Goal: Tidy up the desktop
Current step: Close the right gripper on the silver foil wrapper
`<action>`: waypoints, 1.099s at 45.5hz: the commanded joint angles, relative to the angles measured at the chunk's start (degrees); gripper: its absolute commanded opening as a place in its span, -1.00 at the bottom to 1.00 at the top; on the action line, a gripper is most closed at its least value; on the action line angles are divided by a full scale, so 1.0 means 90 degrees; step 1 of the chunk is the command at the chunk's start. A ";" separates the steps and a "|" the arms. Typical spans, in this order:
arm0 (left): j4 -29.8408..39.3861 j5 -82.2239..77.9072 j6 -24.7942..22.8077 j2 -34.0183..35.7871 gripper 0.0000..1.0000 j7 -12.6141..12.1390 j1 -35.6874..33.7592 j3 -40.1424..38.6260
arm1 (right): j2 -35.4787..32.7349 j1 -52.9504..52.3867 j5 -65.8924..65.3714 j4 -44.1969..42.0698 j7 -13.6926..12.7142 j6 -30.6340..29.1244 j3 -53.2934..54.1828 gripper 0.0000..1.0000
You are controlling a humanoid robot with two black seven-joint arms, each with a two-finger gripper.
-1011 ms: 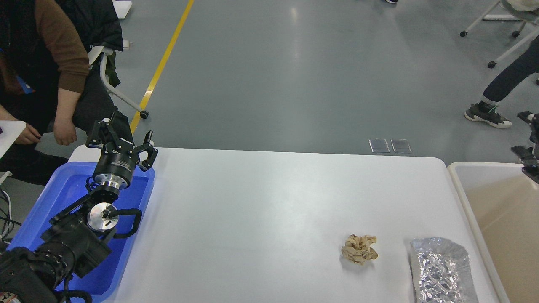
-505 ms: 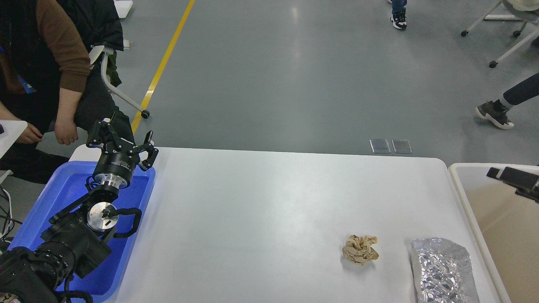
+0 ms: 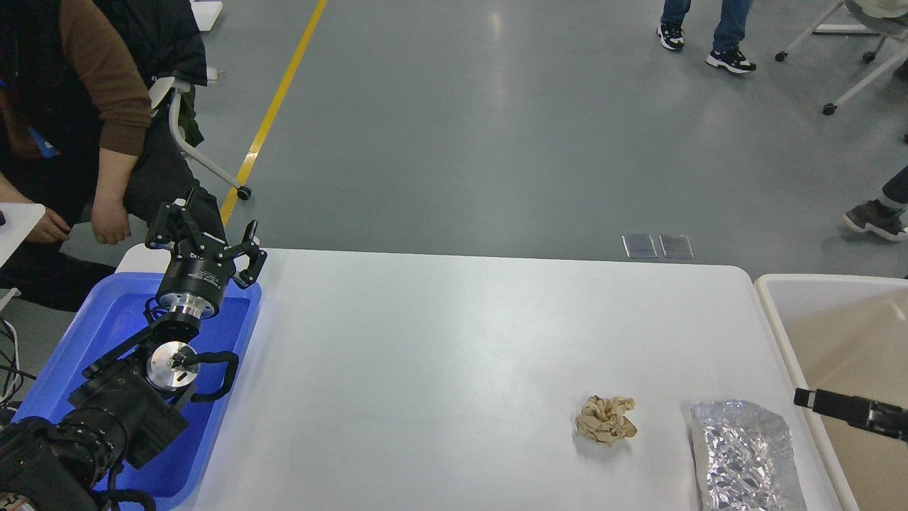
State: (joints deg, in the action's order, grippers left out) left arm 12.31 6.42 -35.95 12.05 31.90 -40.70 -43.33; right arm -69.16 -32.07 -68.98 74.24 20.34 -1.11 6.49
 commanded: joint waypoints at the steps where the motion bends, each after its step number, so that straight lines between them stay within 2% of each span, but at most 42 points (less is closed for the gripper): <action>1: 0.0000 0.0000 0.0000 -0.0001 1.00 0.0000 0.0000 0.0000 | 0.0467 0.0496 -0.0051 -0.0367 0.0006 0.0357 -0.0076 0.98; 9: 0.0000 0.0000 0.0000 -0.0001 1.00 0.0000 0.0000 0.0000 | 0.0769 0.0789 -0.0051 -0.0601 0.0025 0.0465 -0.0067 0.98; 14: 0.0000 0.0000 0.0000 -0.0001 1.00 0.0000 0.0000 0.0000 | 0.1043 0.0936 -0.0060 -0.0943 0.0249 0.0601 -0.0086 0.98; 23: 0.0000 0.0000 0.0000 -0.0001 1.00 0.0000 0.0000 0.0000 | 0.1258 0.1190 -0.0060 -0.1315 0.0455 0.0758 -0.0076 0.98; 39: 0.0000 0.0000 0.0000 -0.0001 1.00 0.0000 0.0000 0.0000 | 0.1512 0.1229 -0.0060 -0.1412 0.0475 0.0914 -0.0076 0.98; 50: 0.0000 0.0000 0.0000 -0.0001 1.00 0.0000 0.0000 0.0000 | 0.2127 0.1307 -0.0060 -0.2281 0.0484 0.0982 -0.0086 0.94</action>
State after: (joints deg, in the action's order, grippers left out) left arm 12.31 6.41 -35.95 12.07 31.90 -40.69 -43.33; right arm -54.32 -21.00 -69.52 59.40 24.49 6.99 5.84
